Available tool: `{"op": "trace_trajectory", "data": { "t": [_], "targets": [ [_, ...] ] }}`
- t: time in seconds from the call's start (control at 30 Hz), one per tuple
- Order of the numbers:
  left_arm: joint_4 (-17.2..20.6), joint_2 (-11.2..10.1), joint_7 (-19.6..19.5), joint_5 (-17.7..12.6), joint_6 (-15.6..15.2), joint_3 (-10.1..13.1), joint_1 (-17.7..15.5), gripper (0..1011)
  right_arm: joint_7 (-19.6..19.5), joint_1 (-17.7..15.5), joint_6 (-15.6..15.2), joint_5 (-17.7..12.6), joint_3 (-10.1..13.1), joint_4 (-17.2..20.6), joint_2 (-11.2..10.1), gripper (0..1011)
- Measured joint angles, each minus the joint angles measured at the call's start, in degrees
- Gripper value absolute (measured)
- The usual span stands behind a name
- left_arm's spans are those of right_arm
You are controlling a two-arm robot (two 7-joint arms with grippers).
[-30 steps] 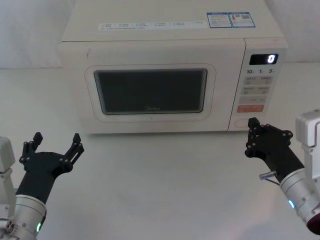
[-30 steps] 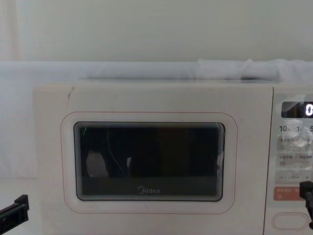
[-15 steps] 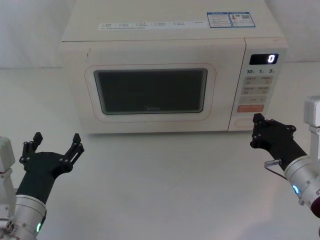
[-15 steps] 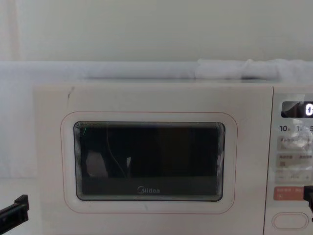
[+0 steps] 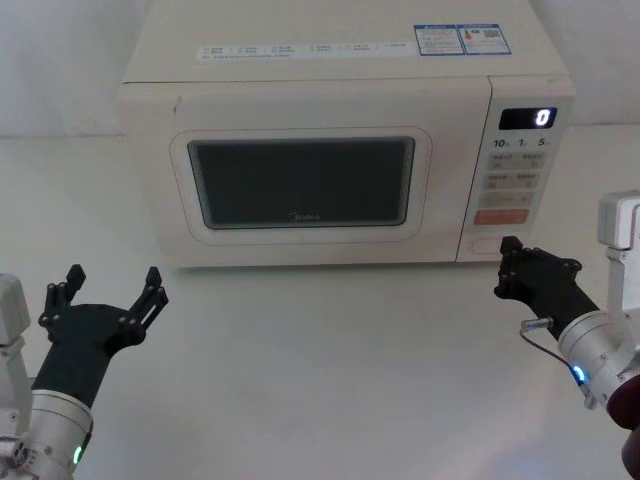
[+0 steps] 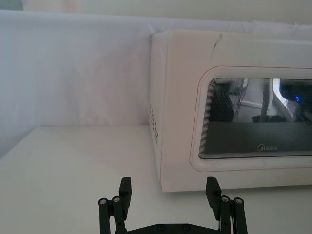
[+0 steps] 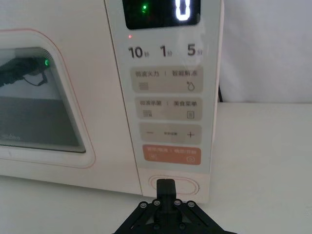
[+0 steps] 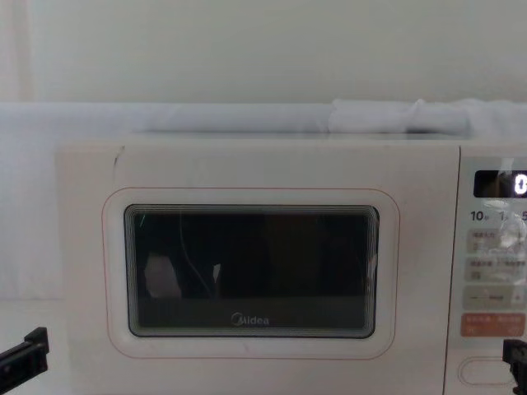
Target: Press the button to open the microwave door with one hand; close the microwave door with the other hand.
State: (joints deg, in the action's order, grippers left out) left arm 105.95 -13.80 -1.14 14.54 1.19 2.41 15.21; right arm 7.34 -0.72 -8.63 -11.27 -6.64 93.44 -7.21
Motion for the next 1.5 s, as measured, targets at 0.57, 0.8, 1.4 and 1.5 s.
{"op": "trace_trajectory", "data": {
  "t": [0.57, 0.8, 1.4, 1.5],
  "targets": [
    [0.0, 0.0, 0.0, 0.0, 0.0, 0.0, 0.0, 1001, -0.6, 2.6, -1.6, 0.5, -0.4, -3.9, 0.2, 0],
    [0.0, 0.0, 0.0, 0.0, 0.0, 0.0, 0.0, 1001, -0.6, 3.8, -1.5, 0.7, -0.5, -5.4, 0.4, 0],
    [0.0, 0.0, 0.0, 0.0, 0.0, 0.0, 0.0, 1001, -1.1, 4.2, 1.5, 1.7, -0.2, -7.2, 1.1, 0],
    [0.0, 0.0, 0.0, 0.0, 0.0, 0.0, 0.0, 1001, -1.1, 4.0, 1.6, 1.8, -0.2, -7.2, 1.2, 0]
  ]
}}
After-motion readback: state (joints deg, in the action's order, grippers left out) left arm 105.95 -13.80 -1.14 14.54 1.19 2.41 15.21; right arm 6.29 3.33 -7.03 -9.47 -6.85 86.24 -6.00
